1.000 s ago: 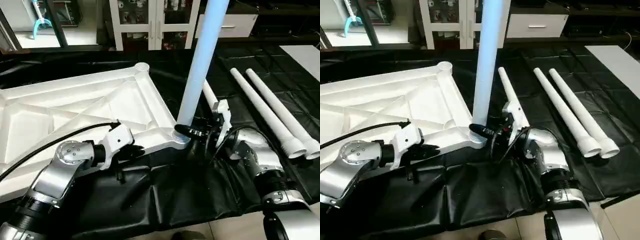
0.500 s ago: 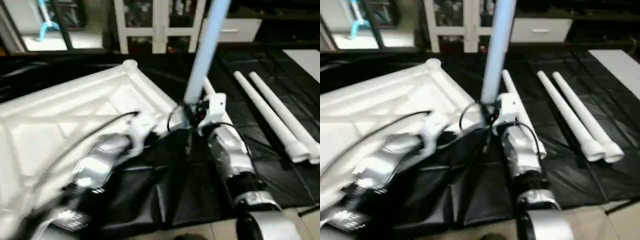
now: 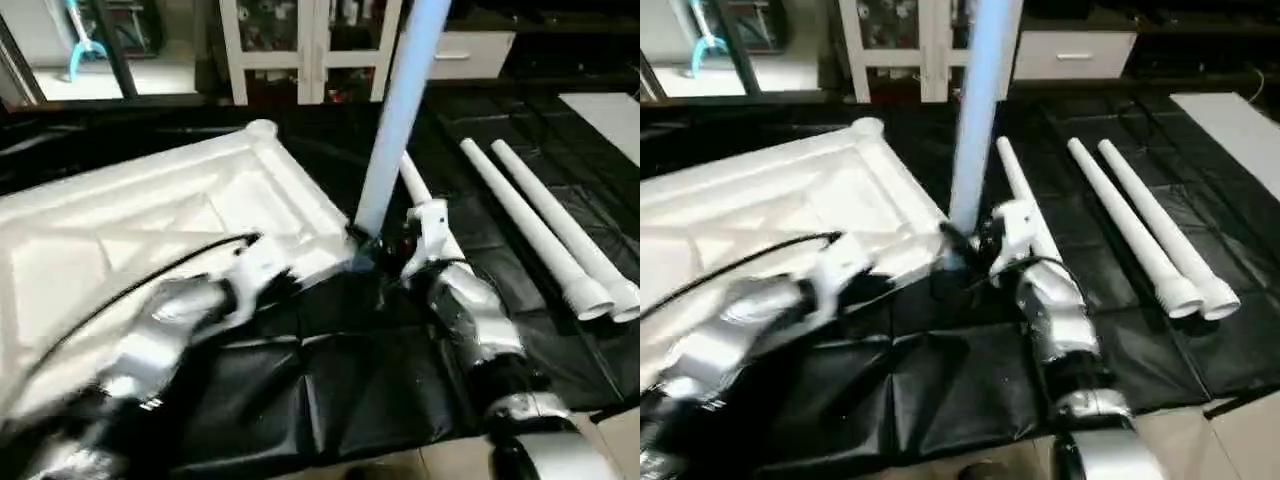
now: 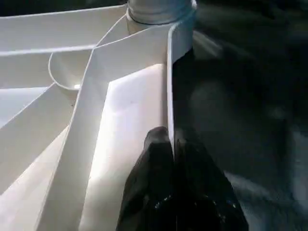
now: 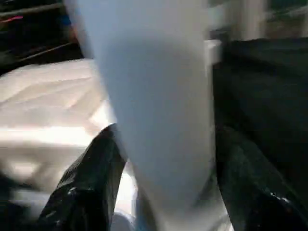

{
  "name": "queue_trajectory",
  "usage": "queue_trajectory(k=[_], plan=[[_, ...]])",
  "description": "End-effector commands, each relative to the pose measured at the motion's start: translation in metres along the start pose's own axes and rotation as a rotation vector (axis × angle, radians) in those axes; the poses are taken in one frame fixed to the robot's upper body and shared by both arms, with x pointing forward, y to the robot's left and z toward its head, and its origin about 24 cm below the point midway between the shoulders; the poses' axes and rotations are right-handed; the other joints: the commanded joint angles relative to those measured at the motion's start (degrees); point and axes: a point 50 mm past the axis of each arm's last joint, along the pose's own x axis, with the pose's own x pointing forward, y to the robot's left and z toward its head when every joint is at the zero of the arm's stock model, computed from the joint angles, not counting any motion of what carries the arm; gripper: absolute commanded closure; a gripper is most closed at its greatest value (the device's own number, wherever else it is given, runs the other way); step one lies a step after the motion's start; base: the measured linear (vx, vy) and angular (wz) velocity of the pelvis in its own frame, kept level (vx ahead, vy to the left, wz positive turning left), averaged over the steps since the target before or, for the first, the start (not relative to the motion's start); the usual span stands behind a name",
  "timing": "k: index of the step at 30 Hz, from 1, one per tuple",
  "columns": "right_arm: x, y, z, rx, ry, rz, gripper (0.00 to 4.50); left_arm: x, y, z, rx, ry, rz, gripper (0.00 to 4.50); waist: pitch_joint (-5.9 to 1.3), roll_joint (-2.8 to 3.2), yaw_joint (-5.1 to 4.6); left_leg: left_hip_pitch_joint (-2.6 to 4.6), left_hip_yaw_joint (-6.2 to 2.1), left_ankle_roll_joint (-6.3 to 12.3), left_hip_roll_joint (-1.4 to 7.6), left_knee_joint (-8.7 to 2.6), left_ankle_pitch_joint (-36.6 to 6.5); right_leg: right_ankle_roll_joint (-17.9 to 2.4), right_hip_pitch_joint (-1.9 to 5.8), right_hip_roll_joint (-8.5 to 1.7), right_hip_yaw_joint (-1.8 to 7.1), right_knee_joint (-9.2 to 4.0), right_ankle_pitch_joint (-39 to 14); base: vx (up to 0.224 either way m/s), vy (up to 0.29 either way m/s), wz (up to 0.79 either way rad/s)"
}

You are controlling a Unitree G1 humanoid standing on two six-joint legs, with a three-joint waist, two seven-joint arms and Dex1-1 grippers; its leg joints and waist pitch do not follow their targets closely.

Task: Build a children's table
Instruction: Rotate leg to tighten

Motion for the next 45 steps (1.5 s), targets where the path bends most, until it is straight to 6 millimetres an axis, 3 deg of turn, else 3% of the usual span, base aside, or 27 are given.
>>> queue_trajectory(k=[1,4,6,12,23,28,29,30,31,35,45], plan=[[-0.012,-0.008,0.02,-0.012,-0.031,0.089,1.34,-0.007,-0.011,-0.026,-0.043,0.093,-0.097,4.5,-3.26,0.21,0.25,0.28,-0.85,7.2,1.78,-3.47,-5.5,-16.9,3.16,-3.58,2.64,-3.1,2.1,0.0,0.0,0.0],[-0.022,-0.014,0.029,-0.029,-0.03,0.111,1.2,-0.013,-0.006,-0.029,-0.046,0.104,-0.074,4.5,-3.61,0.17,0.68,0.28,-0.6,10.51,1.8,-2.9,1.8,-18.7,2.98,-3.64,2.61,-2.07,10.8,0.0,0.0,0.0],[-0.03,-0.017,0.038,-0.033,-0.039,0.147,1.2,-0.015,-0.002,-0.028,-0.046,0.105,-0.049,4.5,-3.62,-0.19,0.89,0.27,-0.56,11.04,1.83,-2.85,1.7,-18.8,3.12,-3.72,2.56,-2.06,10.2,0.0,0.0,0.0],[-0.039,-0.016,0.04,-0.039,-0.018,0.245,1.2,-0.01,-0.004,-0.023,-0.032,0.079,-0.07,4.5,-3.44,-0.35,1.27,0.37,-0.47,9.12,1.89,-2.83,-2.0,-18.2,2.98,-3.87,2.63,-2.61,2.6,0.0,0.0,0.0],[-0.025,0.0,0.02,-0.004,0.023,0.335,1.2,-0.006,-0.008,-0.022,-0.018,0.075,-0.114,4.5,-3.97,-0.09,1.6,0.4,-0.54,10.07,1.86,-2.4,1.2,-19.1,2.95,-3.74,2.53,-1.89,7.2,0.0,0.0,0.0],[-0.012,-0.007,0.021,-0.041,0.03,0.231,1.2,-0.005,-0.009,-0.021,-0.018,0.073,-0.118,4.5,-3.86,-0.05,1.66,0.46,-0.49,9.24,1.79,-2.36,0.6,-19.1,2.81,-3.83,2.62,-1.88,5.7,0.0,0.0,0.0],[-0.011,-0.007,0.022,-0.038,0.029,0.23,1.2,-0.005,-0.009,-0.021,-0.018,0.073,-0.118,4.5,-3.88,-0.38,1.59,0.42,-0.44,9.22,1.77,-2.35,0.6,-19.0,2.85,-3.77,2.64,-1.86,5.7,0.0,0.0,0.0],[-0.011,-0.006,0.022,-0.036,0.027,0.233,1.2,-0.005,-0.009,-0.021,-0.019,0.073,-0.117,4.5,-3.91,-0.2,1.76,0.46,-0.5,9.27,1.73,-2.36,0.9,-18.9,2.93,-3.74,2.61,-1.78,6.0,0.0,0.0,0.0],[-0.01,-0.006,0.023,-0.031,0.024,0.234,1.46,-0.005,-0.009,-0.021,-0.02,0.071,-0.115,4.5,-3.92,-0.15,1.84,0.48,-0.49,9.5,1.77,-2.31,1.4,-18.8,2.94,-3.68,2.62,-1.62,7.0,0.0,0.0,0.0],[-0.01,-0.006,0.023,-0.016,0.024,0.243,1.73,-0.005,-0.009,-0.021,-0.023,0.069,-0.11,4.5,-3.86,-0.38,1.84,0.3,-0.48,10.17,1.73,-2.23,1.7,-18.7,3.0,-3.7,2.59,-1.58,7.8,0.0,0.0,0.0],[-0.011,-0.006,0.009,-0.015,0.055,0.18,2.33,-0.002,-0.009,-0.02,-0.027,0.074,-0.109,4.5,-3.67,-0.19,1.81,0.35,-0.52,8.92,1.69,-2.31,-0.4,-18.4,2.91,-3.72,2.62,-1.87,4.5,0.0,0.0,0.0]])
